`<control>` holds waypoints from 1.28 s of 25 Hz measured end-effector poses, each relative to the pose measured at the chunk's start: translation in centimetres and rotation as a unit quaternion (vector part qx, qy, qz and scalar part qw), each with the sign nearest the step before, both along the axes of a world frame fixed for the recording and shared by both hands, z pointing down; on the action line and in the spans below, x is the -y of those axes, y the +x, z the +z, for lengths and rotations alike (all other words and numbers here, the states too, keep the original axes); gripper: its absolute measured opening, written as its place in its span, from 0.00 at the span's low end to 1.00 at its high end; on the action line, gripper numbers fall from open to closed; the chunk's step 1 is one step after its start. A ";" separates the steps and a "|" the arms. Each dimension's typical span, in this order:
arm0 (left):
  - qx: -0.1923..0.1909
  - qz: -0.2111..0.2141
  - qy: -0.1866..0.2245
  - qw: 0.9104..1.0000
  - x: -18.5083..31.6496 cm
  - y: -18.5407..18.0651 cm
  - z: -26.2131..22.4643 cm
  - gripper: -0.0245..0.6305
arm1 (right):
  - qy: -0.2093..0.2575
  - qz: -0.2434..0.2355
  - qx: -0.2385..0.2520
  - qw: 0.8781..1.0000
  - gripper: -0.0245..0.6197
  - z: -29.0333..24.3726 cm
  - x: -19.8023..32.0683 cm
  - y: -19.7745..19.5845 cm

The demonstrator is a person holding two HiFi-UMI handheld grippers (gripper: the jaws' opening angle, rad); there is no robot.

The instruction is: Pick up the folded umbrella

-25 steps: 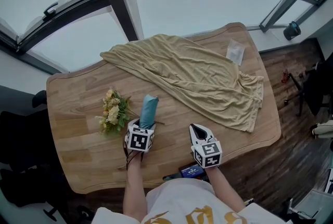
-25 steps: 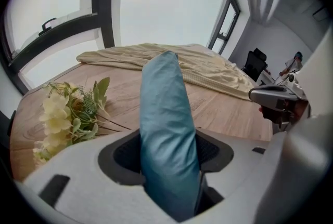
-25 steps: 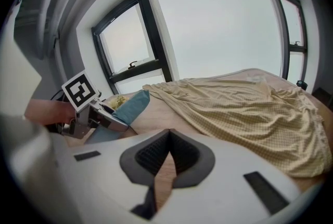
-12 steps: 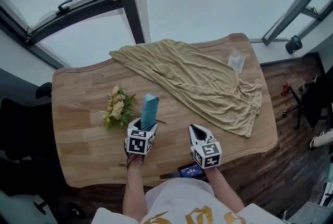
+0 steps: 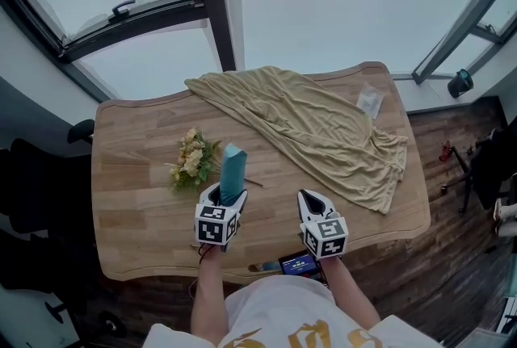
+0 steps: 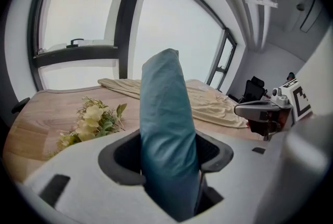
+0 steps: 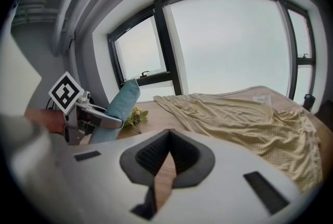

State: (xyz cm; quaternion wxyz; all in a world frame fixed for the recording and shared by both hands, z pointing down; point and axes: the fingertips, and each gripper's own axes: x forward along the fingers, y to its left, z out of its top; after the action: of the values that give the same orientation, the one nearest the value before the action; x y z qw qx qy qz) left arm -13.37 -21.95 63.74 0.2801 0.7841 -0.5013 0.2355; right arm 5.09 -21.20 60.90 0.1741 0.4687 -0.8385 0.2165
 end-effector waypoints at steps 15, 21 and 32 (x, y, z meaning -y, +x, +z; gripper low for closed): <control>-0.093 -0.039 0.132 0.986 -4.6 -0.3 -7.8 0.47 | 0.060 0.010 0.009 0.998 0.05 -5.3 -5.0 0.5; -0.119 -0.048 0.155 0.980 -7.5 -0.9 -9.2 0.46 | 0.062 0.021 0.004 0.998 0.05 -5.8 -7.6 0.6; -0.154 -0.063 0.182 0.969 -11.0 -0.9 -10.5 0.47 | 0.059 0.032 0.009 0.998 0.05 -7.0 -10.4 1.7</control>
State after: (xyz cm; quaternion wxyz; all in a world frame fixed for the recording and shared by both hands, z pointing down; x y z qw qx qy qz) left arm -14.28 -10.94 53.27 0.2210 0.8154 -0.5351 -0.0013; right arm 6.74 -10.76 53.92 0.1315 0.5030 -0.8359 0.1761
